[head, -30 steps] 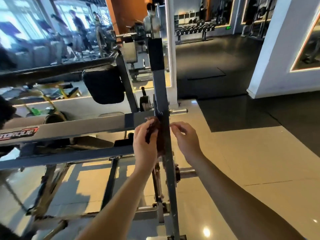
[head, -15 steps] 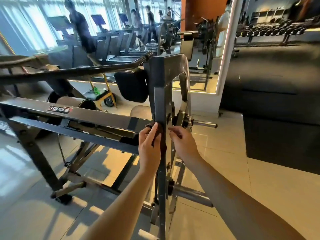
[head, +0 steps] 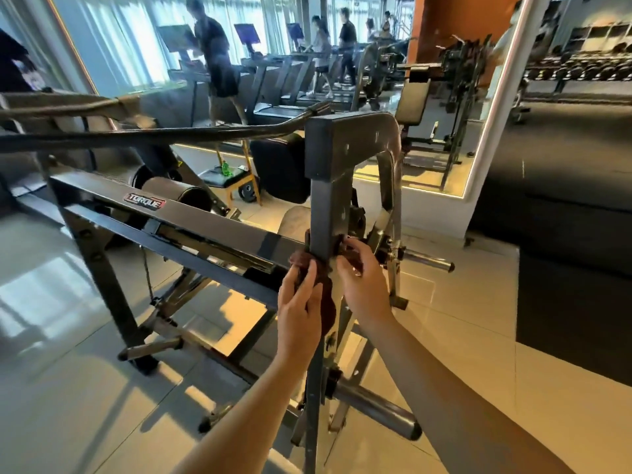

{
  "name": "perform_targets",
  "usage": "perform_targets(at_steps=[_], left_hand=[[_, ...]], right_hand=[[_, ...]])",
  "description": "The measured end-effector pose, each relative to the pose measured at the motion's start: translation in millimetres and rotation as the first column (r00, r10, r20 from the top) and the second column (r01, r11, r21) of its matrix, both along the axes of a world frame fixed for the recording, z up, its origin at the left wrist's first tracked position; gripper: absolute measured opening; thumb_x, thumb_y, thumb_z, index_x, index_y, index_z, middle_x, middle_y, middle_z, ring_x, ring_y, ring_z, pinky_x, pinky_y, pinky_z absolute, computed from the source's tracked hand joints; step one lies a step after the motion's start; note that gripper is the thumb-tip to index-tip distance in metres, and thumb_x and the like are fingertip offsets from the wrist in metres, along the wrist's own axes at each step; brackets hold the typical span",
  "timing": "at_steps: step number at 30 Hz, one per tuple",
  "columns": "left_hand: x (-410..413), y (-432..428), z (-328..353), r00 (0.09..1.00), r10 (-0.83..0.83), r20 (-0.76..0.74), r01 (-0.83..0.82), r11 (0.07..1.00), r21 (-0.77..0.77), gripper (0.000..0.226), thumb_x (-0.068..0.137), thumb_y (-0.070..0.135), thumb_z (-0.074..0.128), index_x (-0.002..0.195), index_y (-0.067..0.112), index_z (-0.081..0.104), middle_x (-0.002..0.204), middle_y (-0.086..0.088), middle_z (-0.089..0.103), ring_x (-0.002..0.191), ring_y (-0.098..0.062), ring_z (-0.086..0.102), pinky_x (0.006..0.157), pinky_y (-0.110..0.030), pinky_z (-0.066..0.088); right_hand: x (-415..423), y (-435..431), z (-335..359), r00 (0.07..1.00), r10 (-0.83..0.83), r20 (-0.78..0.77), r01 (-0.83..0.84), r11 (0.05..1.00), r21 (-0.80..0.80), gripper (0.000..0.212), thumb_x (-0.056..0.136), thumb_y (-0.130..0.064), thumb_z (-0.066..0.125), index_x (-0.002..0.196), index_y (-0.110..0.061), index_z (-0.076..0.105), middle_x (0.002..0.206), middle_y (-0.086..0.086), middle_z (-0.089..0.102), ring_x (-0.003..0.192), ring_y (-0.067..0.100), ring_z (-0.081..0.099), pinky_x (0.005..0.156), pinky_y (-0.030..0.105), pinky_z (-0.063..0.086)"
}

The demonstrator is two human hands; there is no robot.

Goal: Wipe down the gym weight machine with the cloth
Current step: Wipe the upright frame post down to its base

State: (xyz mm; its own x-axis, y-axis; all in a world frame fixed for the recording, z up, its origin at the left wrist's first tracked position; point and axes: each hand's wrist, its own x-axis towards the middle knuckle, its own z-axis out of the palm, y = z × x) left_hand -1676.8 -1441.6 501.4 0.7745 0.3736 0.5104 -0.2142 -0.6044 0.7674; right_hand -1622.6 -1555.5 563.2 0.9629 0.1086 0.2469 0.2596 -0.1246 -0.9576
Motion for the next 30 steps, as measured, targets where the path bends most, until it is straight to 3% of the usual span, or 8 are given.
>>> perform_targets(at_steps=[4, 8, 10, 14, 18, 25, 28, 30], left_hand=[[9.6, 2.4, 28.0, 0.995, 0.071, 0.072, -0.077, 0.993, 0.087, 0.042, 0.103, 0.022, 0.051, 0.145, 0.026, 0.052, 0.150, -0.001, 0.045, 0.135, -0.019, 0.047, 0.104, -0.044, 0.052], [23.0, -10.4, 42.9, 0.977, 0.163, 0.134, -0.184, 0.970, 0.157, 0.045, 0.105, 0.022, 0.045, 0.149, 0.030, 0.041, 0.155, 0.012, 0.034, 0.139, -0.004, 0.030, 0.115, -0.016, 0.026], [18.1, -17.9, 20.6, 0.973, 0.197, 0.117, -0.210, 0.971, 0.113, 0.047, 0.104, 0.020, 0.046, 0.150, 0.031, 0.038, 0.154, 0.016, 0.031, 0.138, 0.002, 0.026, 0.115, -0.014, 0.024], [2.7, -29.3, -25.5, 0.972, 0.235, -0.021, -0.235, 0.972, 0.000, 0.049, 0.103, 0.034, 0.037, 0.151, 0.028, 0.037, 0.157, 0.003, 0.038, 0.138, -0.018, 0.038, 0.115, -0.041, 0.038], [-8.3, -24.5, -27.8, 0.971, 0.231, -0.061, -0.232, 0.973, 0.002, 0.051, 0.102, 0.035, 0.039, 0.150, 0.021, 0.047, 0.153, 0.001, 0.046, 0.137, -0.018, 0.044, 0.110, -0.046, 0.047], [17.7, -27.5, 14.8, 0.963, 0.232, 0.134, -0.249, 0.960, 0.127, 0.041, 0.104, 0.017, 0.050, 0.145, 0.018, 0.050, 0.147, 0.004, 0.049, 0.134, -0.006, 0.036, 0.115, -0.015, 0.027], [5.7, -26.9, -10.6, 0.975, 0.212, 0.071, -0.220, 0.964, 0.147, 0.043, 0.104, 0.026, 0.043, 0.146, 0.019, 0.046, 0.148, -0.003, 0.051, 0.134, -0.003, 0.035, 0.114, -0.009, 0.021], [-4.6, -26.5, -22.5, 0.980, 0.199, -0.008, -0.197, 0.974, 0.116, 0.044, 0.103, 0.028, 0.041, 0.146, 0.023, 0.045, 0.149, 0.002, 0.049, 0.130, 0.003, 0.033, 0.110, -0.005, 0.021]], right_hand=[[8.1, -5.1, -6.5, 0.997, 0.064, -0.037, -0.061, 0.996, 0.064, 0.026, 0.103, -0.026, 0.057, 0.129, -0.032, 0.057, 0.120, -0.016, 0.064, 0.109, -0.007, 0.059, 0.095, 0.019, 0.048], [20.3, -4.3, -10.0, 0.995, 0.064, -0.072, -0.061, 0.997, 0.055, 0.016, 0.103, -0.028, 0.057, 0.118, -0.028, 0.060, 0.110, -0.012, 0.066, 0.100, -0.001, 0.063, 0.094, 0.030, 0.054], [23.9, -4.7, -17.8, 0.995, 0.065, -0.075, -0.066, 0.998, -0.002, 0.014, 0.103, -0.030, 0.057, 0.116, -0.028, 0.061, 0.112, -0.007, 0.065, 0.104, 0.005, 0.062, 0.096, 0.035, 0.054], [20.7, -9.1, -35.4, 0.992, 0.091, -0.090, -0.097, 0.993, -0.063, 0.017, 0.102, -0.031, 0.059, 0.118, -0.027, 0.062, 0.113, -0.009, 0.064, 0.106, 0.004, 0.060, 0.096, 0.030, 0.052], [15.6, -9.1, -43.4, 0.988, 0.105, -0.114, -0.109, 0.994, -0.030, 0.021, 0.101, -0.031, 0.061, 0.121, -0.028, 0.060, 0.117, -0.008, 0.063, 0.110, 0.006, 0.060, 0.095, 0.024, 0.050], [16.4, -2.2, -46.2, 0.987, 0.094, -0.129, -0.087, 0.994, 0.060, 0.016, 0.101, -0.028, 0.060, 0.117, -0.026, 0.060, 0.117, 0.000, 0.063, 0.107, 0.011, 0.064, 0.093, 0.034, 0.058], [7.4, -1.5, -46.2, 0.987, 0.064, -0.145, -0.060, 0.998, 0.034, 0.024, 0.103, -0.030, 0.057, 0.126, -0.027, 0.058, 0.124, -0.004, 0.062, 0.111, 0.007, 0.061, 0.089, 0.019, 0.052], [0.1, 0.7, -45.7, 0.987, 0.047, -0.153, -0.047, 0.999, 0.004, 0.028, 0.104, -0.033, 0.055, 0.132, -0.029, 0.056, 0.128, -0.006, 0.060, 0.115, 0.007, 0.058, 0.096, 0.025, 0.052]])
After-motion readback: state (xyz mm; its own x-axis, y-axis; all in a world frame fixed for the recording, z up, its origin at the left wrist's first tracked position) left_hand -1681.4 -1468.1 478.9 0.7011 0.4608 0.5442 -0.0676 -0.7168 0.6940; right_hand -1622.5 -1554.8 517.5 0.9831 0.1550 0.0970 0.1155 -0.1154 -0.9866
